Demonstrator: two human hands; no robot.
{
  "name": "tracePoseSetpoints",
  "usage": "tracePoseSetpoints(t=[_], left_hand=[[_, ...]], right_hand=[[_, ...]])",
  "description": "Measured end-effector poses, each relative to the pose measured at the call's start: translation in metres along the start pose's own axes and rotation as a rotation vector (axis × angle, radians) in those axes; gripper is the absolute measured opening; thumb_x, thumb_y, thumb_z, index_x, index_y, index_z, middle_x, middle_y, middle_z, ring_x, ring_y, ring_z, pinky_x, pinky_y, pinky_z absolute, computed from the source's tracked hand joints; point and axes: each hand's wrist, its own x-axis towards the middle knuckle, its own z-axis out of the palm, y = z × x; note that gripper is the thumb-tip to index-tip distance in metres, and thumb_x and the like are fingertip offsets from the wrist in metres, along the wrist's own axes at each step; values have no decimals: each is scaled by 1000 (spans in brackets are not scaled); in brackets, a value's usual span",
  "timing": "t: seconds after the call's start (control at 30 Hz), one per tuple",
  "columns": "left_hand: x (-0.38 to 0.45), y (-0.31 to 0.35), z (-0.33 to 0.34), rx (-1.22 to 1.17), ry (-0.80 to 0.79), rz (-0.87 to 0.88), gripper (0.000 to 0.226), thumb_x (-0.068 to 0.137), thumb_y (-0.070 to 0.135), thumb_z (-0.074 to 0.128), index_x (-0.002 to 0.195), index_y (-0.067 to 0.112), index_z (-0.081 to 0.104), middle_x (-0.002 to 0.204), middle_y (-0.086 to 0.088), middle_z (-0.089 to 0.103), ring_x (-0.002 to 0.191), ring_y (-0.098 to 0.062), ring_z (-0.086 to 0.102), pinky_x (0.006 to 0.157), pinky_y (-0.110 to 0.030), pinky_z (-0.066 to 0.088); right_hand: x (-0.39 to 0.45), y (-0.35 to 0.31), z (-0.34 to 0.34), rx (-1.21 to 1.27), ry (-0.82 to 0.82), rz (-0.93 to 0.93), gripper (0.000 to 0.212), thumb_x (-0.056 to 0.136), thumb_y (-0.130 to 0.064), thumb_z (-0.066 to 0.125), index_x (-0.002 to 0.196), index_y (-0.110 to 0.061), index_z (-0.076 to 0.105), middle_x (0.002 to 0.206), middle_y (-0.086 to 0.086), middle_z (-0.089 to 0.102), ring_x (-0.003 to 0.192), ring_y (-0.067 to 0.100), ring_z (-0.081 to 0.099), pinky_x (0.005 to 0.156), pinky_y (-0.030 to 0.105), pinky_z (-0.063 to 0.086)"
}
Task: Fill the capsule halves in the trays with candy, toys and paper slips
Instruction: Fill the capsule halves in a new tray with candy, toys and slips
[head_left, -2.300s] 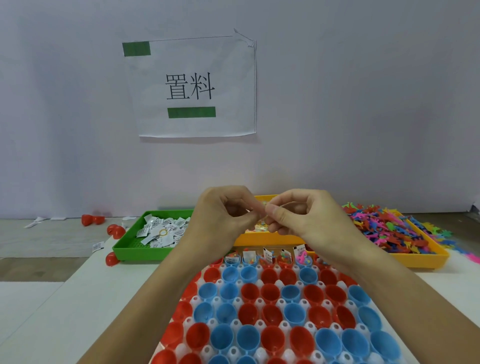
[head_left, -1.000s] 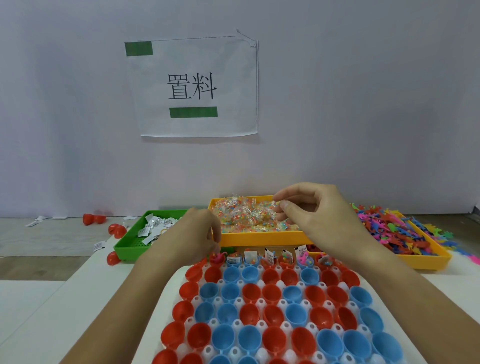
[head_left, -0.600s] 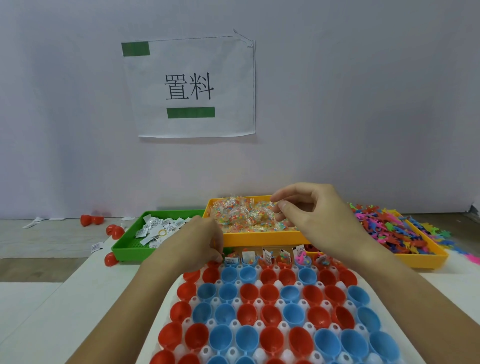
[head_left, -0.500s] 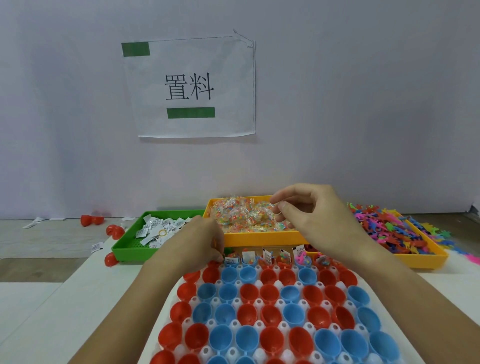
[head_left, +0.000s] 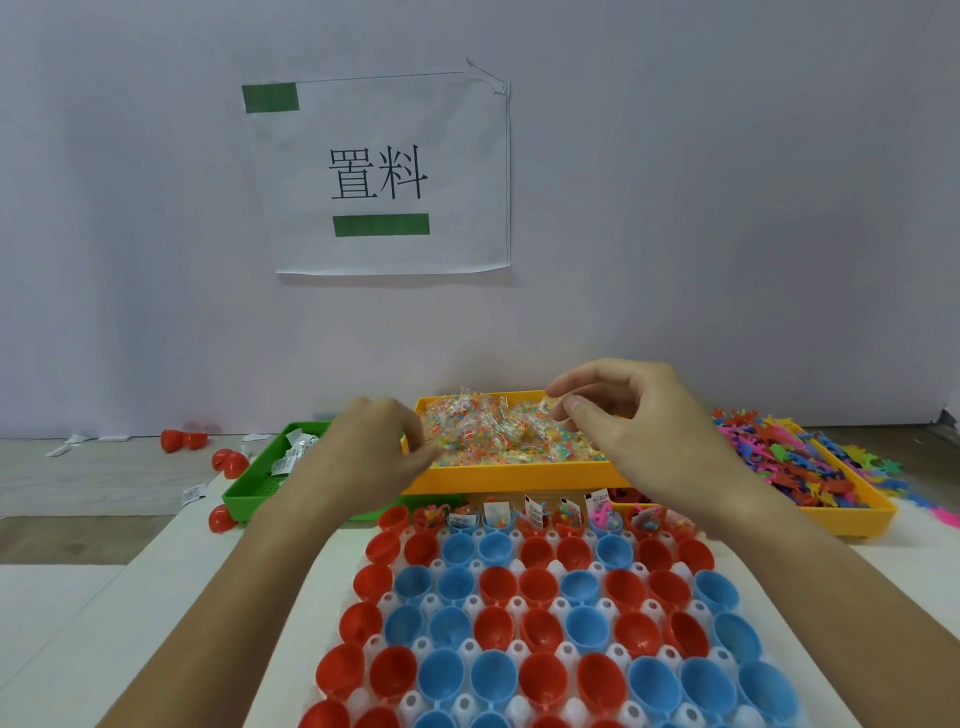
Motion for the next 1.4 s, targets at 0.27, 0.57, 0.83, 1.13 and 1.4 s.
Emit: tracePoseSetpoints(t=[0.27,0.57,0.83,1.13,1.4], left_hand=[[1,-44,17,-8,116,-326,21,92,11,58,101,17,75,98,-11,74,76,-23,67,75,-36,56],[-1,-49,39,-107,-19,-311,27,94,10,51,102,13,76,112,-9,72,102,-23,64,82,-28,47],[2,-49,37,-157,-58,-318,12,89,21,70,86,13,78,89,-5,74,81,-15,64,64,-26,47],[5,-48,28,-308,310,-407,13,95,13,61,98,4,70,89,-9,69,77,-21,62,68,-30,45],[3,-30,8,-745,278,-381,4,91,16,68,92,12,69,85,-9,73,79,-25,69,71,-38,55]], right_hand=[[1,1,-2,-5,7,9,17,97,-16,61,97,-28,73,85,-12,75,85,0,69,74,15,56],[1,2,-1,-19,3,1,17,97,-16,61,95,-29,73,83,-13,75,84,1,69,71,13,54],[1,2,0,-23,-2,-2,17,97,-16,61,97,-27,73,84,-12,75,84,-1,68,71,11,54],[-1,1,1,-16,-8,-2,19,97,-15,60,95,-29,73,83,-12,75,83,3,69,72,19,57],[-1,3,3,-46,-32,5,19,97,-17,60,94,-32,71,83,-16,74,81,0,69,70,18,56]])
